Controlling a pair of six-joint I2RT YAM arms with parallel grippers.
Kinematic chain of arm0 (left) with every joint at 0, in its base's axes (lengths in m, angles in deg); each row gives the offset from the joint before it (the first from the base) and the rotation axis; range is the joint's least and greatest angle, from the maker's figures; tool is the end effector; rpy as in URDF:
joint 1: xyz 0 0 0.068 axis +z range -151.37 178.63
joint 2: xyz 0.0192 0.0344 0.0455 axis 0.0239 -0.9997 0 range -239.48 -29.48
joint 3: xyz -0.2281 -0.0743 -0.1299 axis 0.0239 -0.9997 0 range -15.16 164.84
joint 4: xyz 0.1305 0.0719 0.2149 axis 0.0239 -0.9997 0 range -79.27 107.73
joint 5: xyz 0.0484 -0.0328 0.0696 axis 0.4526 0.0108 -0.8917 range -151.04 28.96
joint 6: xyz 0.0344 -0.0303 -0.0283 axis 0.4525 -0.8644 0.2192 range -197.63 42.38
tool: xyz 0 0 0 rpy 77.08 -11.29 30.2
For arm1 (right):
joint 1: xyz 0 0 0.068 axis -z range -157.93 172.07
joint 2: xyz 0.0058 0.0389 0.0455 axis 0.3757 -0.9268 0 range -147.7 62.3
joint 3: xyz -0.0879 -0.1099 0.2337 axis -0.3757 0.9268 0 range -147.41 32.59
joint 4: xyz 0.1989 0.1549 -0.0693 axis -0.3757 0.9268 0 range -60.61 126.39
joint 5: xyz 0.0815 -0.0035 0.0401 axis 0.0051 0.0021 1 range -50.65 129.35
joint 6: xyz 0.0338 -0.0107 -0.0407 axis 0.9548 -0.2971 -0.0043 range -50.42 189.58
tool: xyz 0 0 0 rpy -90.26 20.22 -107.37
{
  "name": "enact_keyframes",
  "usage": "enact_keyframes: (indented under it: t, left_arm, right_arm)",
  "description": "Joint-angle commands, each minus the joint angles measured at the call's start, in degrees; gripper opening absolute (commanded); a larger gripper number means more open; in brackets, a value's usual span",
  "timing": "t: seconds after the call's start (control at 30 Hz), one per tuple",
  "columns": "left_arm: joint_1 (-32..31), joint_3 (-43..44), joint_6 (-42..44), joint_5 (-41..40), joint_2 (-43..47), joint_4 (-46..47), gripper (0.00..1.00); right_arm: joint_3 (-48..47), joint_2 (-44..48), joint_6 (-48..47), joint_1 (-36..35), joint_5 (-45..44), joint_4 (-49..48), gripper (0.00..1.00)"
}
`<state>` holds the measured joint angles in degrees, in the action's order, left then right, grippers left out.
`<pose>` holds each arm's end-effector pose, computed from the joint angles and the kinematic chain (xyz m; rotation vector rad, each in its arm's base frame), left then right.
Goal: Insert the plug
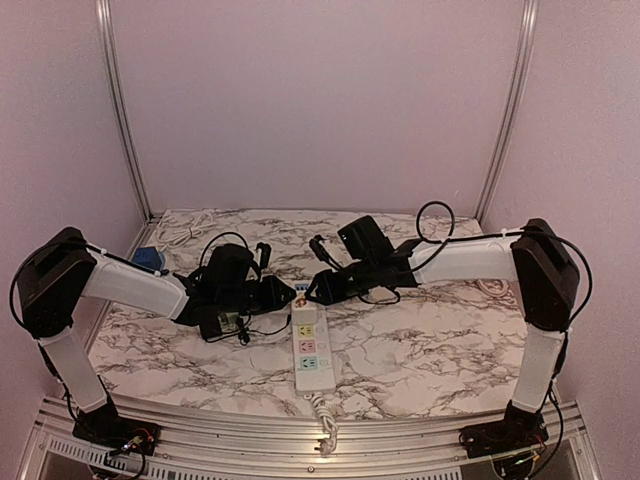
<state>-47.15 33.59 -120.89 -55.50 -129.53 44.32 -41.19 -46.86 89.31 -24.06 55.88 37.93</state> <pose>0.2524 -0.2644 0.1741 0.1149 2.1706 -1.0510 0.2831 0.3090 0.1949 -0.7140 2.3750 0.8741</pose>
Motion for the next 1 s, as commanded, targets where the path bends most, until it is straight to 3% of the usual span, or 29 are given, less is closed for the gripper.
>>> enact_keyframes:
  t: [0.0, 0.47, 0.67, 0.97]
  left_arm:
    - [-1.07, 1.76, 1.49, 1.67, 1.07, -4.8, 0.17]
    - [0.99, 4.91, 4.63, -4.72, 7.87, -12.49, 0.29]
    - [1.24, 3.26, 5.78, -10.99, 14.58, -18.91, 0.47]
    - [2.98, -6.67, 4.66, -15.71, 25.57, -24.01, 0.88]
  right_arm:
    - [-3.35, -0.44, -1.49, -1.88, 0.76, 4.64, 0.32]
    - [-6.8, 3.33, -3.5, -0.46, -2.7, 9.39, 0.37]
    - [-6.95, 6.67, -4.74, -0.42, -4.76, 11.4, 0.42]
    - [-5.61, 14.25, -10.76, -1.26, -10.04, 13.38, 0.47]
